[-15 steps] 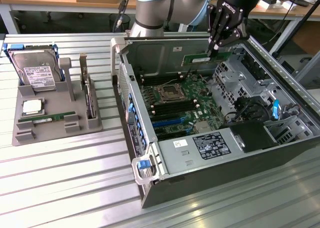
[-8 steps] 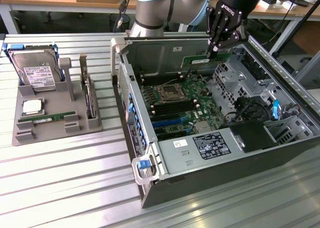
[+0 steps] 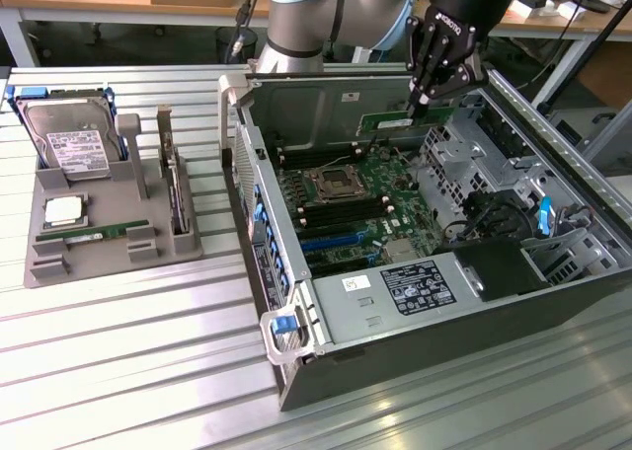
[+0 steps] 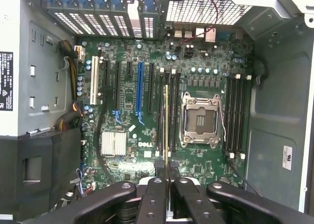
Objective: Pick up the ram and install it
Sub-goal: 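Insert the ram into the slot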
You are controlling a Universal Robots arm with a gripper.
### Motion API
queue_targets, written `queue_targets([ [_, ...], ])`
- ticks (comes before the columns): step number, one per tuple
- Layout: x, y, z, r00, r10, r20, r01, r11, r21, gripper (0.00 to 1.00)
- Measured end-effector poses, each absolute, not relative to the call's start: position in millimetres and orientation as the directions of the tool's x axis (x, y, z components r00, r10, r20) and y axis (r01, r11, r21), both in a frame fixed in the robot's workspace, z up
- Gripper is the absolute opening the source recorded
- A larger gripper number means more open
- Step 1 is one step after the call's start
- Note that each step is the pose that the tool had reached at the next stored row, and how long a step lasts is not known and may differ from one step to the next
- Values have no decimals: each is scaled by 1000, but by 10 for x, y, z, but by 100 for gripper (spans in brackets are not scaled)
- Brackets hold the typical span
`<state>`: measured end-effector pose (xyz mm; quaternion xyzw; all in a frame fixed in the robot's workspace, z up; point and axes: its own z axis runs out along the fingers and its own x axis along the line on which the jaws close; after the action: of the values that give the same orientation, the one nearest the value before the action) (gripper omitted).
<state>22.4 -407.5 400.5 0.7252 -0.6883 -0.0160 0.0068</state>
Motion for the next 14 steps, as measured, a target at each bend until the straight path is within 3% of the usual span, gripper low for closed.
queue_targets([
  [14, 224, -4075, 3968, 52, -999, -15, -998, -52, 32, 12],
])
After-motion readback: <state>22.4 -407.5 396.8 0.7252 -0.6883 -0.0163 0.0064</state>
